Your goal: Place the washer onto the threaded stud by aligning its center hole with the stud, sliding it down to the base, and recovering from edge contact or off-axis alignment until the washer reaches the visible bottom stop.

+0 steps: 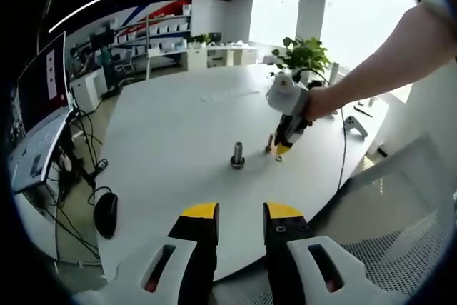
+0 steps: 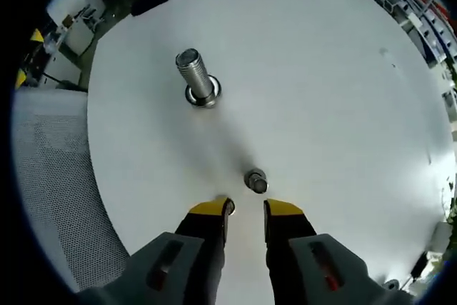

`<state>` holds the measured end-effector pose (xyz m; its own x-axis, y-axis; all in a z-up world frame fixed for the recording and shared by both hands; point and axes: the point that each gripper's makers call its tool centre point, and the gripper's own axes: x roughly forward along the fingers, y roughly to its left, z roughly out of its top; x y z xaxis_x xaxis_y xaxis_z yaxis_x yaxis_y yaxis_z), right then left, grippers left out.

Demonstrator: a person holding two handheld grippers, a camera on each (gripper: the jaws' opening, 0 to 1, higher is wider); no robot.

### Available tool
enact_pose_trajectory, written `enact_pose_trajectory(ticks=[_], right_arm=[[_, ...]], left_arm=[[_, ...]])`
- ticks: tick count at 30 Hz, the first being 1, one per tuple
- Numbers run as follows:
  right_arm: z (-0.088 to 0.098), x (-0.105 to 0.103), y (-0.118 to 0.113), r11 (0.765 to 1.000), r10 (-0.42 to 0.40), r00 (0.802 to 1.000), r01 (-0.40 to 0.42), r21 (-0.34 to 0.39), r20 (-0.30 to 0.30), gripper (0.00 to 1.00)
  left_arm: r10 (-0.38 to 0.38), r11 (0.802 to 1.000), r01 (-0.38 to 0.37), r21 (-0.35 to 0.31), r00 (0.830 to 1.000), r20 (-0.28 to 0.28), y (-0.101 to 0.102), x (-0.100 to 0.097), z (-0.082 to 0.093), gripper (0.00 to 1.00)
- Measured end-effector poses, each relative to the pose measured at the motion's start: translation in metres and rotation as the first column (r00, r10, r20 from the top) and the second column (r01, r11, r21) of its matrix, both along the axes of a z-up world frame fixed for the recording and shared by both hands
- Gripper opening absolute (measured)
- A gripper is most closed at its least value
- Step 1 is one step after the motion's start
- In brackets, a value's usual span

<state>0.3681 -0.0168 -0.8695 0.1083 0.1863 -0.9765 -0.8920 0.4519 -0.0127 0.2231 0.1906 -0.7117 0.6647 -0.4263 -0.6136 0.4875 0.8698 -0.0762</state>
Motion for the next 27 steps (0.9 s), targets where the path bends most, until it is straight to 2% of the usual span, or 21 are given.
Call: enact_pose_trajectory(ticks=[4,8,11,12,14,17,20,27], right_arm=[[-0.003,-0.013,0.005,1.0,-0.015,0.999,0.015,0.023,-0.031,0.22],[-0.008,-0.018,0.005,1.0,0.027,0.999,-0.027,0.003,-0.031,0.23],[-0.008,-0.019,0.007,1.0,0.017,0.999,-0.017,0.01,-0.034,0.23],[-0.009,-0.02,0.008,1.0,0.013,0.999,-0.013,0.005,-0.032,0.23],[-0.009,-0.018,0.006,0.998,0.06,0.998,-0.061,-0.026,-0.009,0.22],[-0.009,-0.017,0.007,0.999,0.035,0.999,-0.036,-0.034,-0.027,0.22],[-0.01,-0.019,0.007,0.994,0.079,0.997,-0.081,-0.067,-0.025,0.22],[-0.011,-0.02,0.007,0.988,0.092,0.994,-0.098,-0.122,-0.053,0.21]], left_arm=[[0.009,1.0,-0.009,-0.003,1.0,0.001,0.002,0.0,0.0,0.22],[0.004,1.0,-0.004,0.001,1.0,0.003,0.001,0.0,0.0,0.22],[0.004,1.0,-0.004,0.004,1.0,0.002,0.001,0.0,0.0,0.22],[0.004,1.0,-0.004,0.004,1.0,0.002,0.002,0.0,0.0,0.22],[0.005,1.0,-0.005,0.004,1.0,0.002,0.002,0.0,0.0,0.22],[0.002,1.0,-0.002,0.005,1.0,0.0,0.001,0.0,-0.001,0.22],[0.0,1.0,0.0,0.005,1.0,-0.002,0.001,0.0,0.0,0.22],[0.002,1.0,-0.002,0.003,1.0,-0.006,0.001,0.0,-0.001,0.22]])
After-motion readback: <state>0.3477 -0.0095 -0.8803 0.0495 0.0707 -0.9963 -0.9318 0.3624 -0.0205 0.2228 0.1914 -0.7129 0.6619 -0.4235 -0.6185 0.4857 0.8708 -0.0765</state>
